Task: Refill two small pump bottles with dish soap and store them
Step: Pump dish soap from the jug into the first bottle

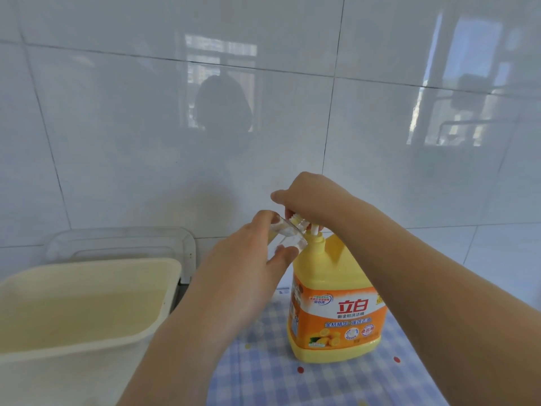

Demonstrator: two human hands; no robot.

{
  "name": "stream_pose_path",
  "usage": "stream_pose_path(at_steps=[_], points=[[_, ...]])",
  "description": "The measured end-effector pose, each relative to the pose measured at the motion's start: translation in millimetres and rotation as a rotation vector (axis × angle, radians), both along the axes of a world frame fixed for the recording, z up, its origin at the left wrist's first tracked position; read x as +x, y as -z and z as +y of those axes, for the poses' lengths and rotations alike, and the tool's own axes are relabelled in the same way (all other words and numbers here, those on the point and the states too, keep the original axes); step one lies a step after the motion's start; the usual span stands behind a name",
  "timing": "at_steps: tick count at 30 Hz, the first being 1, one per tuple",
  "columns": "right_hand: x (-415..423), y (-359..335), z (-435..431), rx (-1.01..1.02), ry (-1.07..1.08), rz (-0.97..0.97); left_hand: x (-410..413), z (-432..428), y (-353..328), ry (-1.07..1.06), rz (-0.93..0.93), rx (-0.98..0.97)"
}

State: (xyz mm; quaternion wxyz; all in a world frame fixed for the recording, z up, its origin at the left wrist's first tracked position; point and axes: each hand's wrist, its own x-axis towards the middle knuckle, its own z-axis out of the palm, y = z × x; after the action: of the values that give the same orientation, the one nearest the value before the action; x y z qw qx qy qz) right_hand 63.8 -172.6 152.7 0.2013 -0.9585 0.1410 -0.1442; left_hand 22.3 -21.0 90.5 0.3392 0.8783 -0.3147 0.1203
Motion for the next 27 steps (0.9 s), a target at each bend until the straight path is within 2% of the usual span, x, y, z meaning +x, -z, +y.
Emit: stream_pose_path(at_steps=[7,14,27], points=[[-1.6,-0.3,-3.9,0.060,-0.050,-0.048,3.1,1.3,1.6,0.030,0.032,-0.044],[-3.7,-1.1,-5.4,0.139,-0.024,-0.274,5.7,0.9,2.4,0.024,0.033,-0.045],[-8.7,-14.6,-4.8,0.157,-0.061,-0.160,8.3,0.4,3.8,0.037,0.068,-0.077]])
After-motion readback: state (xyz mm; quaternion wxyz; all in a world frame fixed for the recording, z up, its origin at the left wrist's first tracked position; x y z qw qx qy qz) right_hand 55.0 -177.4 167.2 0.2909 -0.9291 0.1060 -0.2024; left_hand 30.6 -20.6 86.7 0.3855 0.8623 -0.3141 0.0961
